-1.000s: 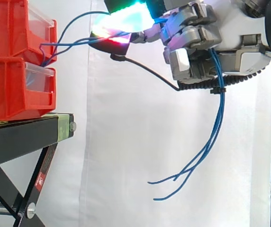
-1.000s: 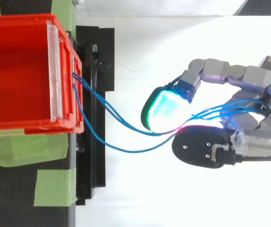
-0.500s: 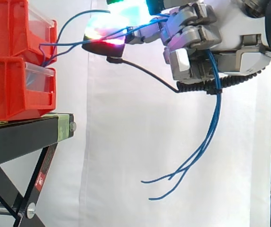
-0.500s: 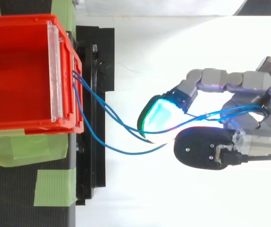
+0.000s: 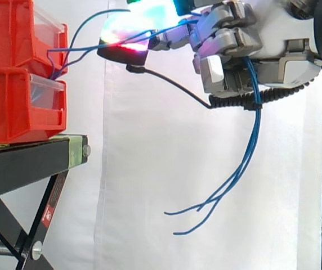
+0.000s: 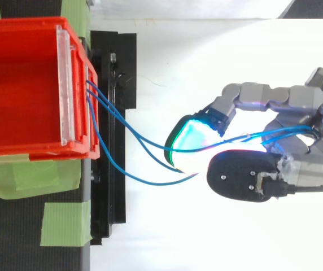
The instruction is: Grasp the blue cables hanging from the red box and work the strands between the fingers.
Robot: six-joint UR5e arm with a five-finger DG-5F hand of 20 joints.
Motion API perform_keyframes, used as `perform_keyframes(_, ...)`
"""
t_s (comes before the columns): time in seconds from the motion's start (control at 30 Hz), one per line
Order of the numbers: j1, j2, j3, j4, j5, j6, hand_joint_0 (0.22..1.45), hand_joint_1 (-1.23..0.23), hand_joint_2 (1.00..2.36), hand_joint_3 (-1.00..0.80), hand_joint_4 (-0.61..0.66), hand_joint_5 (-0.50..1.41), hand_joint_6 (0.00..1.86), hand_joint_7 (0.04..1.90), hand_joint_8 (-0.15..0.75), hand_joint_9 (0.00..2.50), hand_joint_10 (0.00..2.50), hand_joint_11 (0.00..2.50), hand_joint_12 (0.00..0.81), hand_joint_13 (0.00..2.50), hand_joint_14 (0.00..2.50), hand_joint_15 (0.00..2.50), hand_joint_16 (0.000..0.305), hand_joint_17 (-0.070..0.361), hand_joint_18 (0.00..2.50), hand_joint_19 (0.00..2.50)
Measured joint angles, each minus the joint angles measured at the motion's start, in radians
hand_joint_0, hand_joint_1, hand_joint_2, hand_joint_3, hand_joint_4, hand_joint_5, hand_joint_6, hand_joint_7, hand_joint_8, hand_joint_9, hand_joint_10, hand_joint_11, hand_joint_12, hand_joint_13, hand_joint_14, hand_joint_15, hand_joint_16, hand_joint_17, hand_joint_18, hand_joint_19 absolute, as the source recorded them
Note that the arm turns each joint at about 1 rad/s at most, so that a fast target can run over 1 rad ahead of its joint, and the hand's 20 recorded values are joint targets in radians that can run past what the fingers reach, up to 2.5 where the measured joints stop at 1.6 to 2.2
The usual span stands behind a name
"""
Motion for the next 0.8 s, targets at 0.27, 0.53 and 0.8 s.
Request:
perform_keyframes(0.27, 0.0, 0.0, 0.0, 0.005, 0.0, -0.002, 0.96, -0.7, 1.01, -0.58, 0.38, 0.47, 0.02, 1.16, 0.478, 1.74, 2.5, 2.5, 0.586, 1.94, 2.5, 1.6, 0.255, 0.191, 2.5, 0.58)
perform_keyframes(0.53, 0.0, 0.0, 0.0, 0.005, 0.0, -0.002, 1.25, -0.68, 1.02, -0.19, 0.33, 0.58, 0.02, 1.17, 0.478, 1.74, 2.5, 2.5, 0.586, 1.94, 2.5, 1.6, 0.255, 0.191, 2.5, 0.58)
perform_keyframes(0.8, -0.001, 0.0, 0.0, 0.005, 0.0, 0.002, 0.75, -0.63, 1.01, -0.54, 0.3, 0.42, 0.02, 1.35, 0.478, 1.74, 2.5, 2.5, 0.586, 1.94, 2.5, 1.6, 0.255, 0.191, 2.5, 0.58)
